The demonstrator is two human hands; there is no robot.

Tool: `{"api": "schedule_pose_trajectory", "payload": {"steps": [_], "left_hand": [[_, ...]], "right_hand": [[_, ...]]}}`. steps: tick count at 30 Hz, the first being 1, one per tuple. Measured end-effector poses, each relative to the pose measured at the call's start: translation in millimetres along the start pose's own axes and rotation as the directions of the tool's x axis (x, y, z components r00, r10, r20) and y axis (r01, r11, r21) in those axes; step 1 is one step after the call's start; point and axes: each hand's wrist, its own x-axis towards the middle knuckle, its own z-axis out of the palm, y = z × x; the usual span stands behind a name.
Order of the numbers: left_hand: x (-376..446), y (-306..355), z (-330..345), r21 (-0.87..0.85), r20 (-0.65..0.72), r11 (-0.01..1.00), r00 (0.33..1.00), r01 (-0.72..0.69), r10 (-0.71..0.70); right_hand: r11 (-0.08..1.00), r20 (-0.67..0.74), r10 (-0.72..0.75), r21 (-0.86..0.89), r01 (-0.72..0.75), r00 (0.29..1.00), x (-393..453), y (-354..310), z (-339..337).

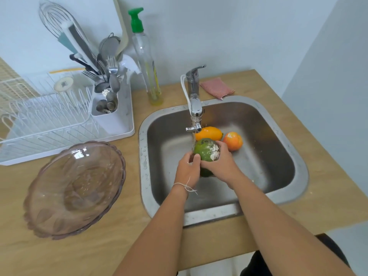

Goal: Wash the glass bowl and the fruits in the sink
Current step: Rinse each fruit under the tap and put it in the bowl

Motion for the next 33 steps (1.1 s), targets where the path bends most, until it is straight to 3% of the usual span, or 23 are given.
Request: {"api": "schedule_pose_trajectory", "payload": {"steps": [4,13,15,20,26,29,33], "left_hand": [[7.9,1.4,-12.0,-0.151,-0.079,0.988,0.997,0.009,-0.022],[16.1,-1.6,-6.5,-0.206,0.038,0.978,0.998,-0.044,0.053],[18.6,-2.2,-7.1,-0.273,0.048,0.962,0.999,-0.004,0.018],[23.3,-1.8,-11.4,-0.403,0.045,0.909,0.994,0.108,-0.098],[19.4,-0.8,-4.6,-0.353,0.079,0.93,0.994,0.102,-0.078],[21.6,-2.4,-5.3,-0.353,0.065,0.931,0.995,0.09,-0.072],[22.1,-0.4,-9.8,-0.434,0.088,0.893,0.992,0.119,-0.089]], "right_hand": [[0.966,0.086,-0.009,0.26,-0.014,0.996,2.1,-0.3,13.2],[0.972,-0.177,-0.028,0.225,0.068,0.984,9.6,-8.6,5.8],[0.968,-0.141,-0.033,0.242,0.067,0.989,7.9,-10.7,6.8],[0.968,0.107,-0.165,0.208,0.14,0.98,8.0,0.2,15.5],[0.961,-0.169,-0.067,0.256,0.11,0.983,17.2,-7.5,9.2],[0.941,-0.093,-0.076,0.323,0.102,0.993,12.7,-9.1,7.9],[0.971,0.062,-0.156,0.193,0.142,0.986,11.9,-1.0,13.5]]}}
